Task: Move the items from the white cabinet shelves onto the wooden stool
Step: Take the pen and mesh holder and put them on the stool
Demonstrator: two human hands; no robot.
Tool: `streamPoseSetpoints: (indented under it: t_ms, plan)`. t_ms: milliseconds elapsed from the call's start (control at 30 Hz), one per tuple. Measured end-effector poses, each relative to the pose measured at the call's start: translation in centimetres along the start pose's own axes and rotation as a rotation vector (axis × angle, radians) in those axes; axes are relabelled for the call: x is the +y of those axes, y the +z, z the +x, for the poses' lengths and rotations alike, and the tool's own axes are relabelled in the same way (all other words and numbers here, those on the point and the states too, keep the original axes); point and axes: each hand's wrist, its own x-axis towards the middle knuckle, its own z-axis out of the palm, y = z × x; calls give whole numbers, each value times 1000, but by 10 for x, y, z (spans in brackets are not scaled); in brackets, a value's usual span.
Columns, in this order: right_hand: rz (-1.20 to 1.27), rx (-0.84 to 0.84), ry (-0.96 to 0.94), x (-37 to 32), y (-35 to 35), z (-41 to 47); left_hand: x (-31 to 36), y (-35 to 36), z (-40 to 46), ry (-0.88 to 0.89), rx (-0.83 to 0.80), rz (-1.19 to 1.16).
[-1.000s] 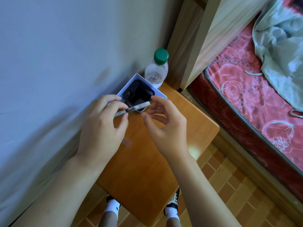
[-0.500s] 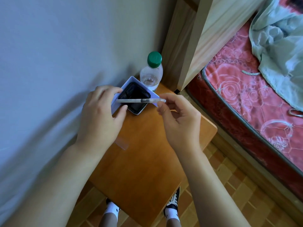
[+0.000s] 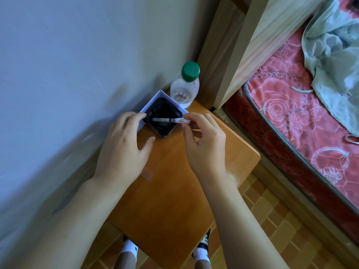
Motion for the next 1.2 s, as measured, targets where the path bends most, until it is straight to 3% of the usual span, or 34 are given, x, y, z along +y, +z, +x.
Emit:
streamPoseSetpoints:
  t_ms: [433,1200]
  plan:
    - [-84,-62,29,3,18,5,2,2,-2,-5,-4,12]
    - [-79,42,15,-14,-19,-15,11,-16,-17,-3,26,61]
